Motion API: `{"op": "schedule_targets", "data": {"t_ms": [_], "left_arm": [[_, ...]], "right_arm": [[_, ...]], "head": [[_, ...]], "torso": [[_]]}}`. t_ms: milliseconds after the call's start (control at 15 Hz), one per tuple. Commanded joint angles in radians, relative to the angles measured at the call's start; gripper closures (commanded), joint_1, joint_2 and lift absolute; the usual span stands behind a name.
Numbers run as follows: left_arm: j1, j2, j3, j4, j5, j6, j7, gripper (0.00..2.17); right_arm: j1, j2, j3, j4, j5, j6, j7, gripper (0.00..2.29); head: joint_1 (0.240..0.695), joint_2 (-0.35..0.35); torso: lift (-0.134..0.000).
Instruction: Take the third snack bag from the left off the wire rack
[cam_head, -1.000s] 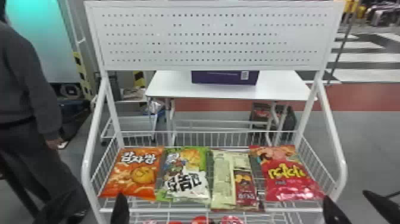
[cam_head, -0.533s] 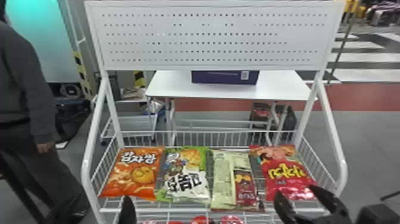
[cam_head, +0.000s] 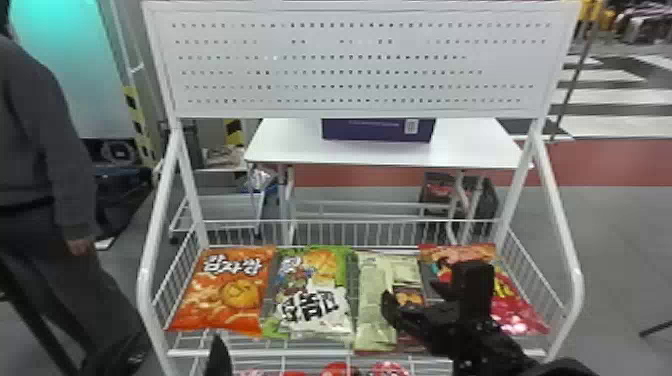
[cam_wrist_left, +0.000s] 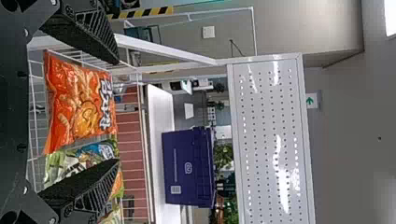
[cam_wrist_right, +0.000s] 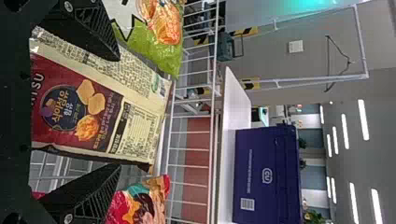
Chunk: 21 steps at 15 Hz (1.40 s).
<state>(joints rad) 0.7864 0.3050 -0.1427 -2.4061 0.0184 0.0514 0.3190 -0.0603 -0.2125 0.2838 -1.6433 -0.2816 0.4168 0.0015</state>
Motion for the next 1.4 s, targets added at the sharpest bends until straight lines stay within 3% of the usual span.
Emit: {"op": "schedule_targets", "data": {"t_ms": [0,333,533,600,667,733,1333], "left_arm": [[-0.001,0.000,0.002,-0.001,0.000,0.000,0.000,0.14],[-0.006,0.002,0.005,0.004,0.000,0.003,0.000,0.14],[-0.006,0.003,0.012,0.002,0.005,0.003,0.000,0.14],[-0.009,0.005,0.014,0.004,0.006,0.003,0.000,0.14],[-0.016,0.005,0.014,0.007,0.009,0.006,0.000,0.14],[-0.022,0.005,0.014,0.010,0.011,0.012,-0.002,0.14],[-0.036,0.003,0.011,0.018,0.011,0.028,-0.002,0.14]], "right_arm": [[-0.041,0.015,0.014,0.033,0.001,0.061,0.003,0.11],[-0.121,0.022,0.049,0.096,-0.002,0.156,0.057,0.30],[-0.159,0.022,0.067,0.102,0.002,0.261,0.080,0.66],[-0.162,0.022,0.063,0.102,0.004,0.276,0.084,1.23],[-0.154,0.022,0.061,0.100,0.004,0.267,0.087,1.94],[-0.139,0.021,0.057,0.097,0.013,0.248,0.087,2.24],[-0.046,0.002,0.015,-0.059,0.015,0.135,0.040,2.24]], "head": [[0.499,0.000],[0.499,0.000],[0.499,0.000],[0.499,0.000],[0.499,0.000],[0.499,0.000],[0.499,0.000]], "torso": [[0.000],[0.000],[0.000],[0.000],[0.000],[0.000],[0.000]]}}
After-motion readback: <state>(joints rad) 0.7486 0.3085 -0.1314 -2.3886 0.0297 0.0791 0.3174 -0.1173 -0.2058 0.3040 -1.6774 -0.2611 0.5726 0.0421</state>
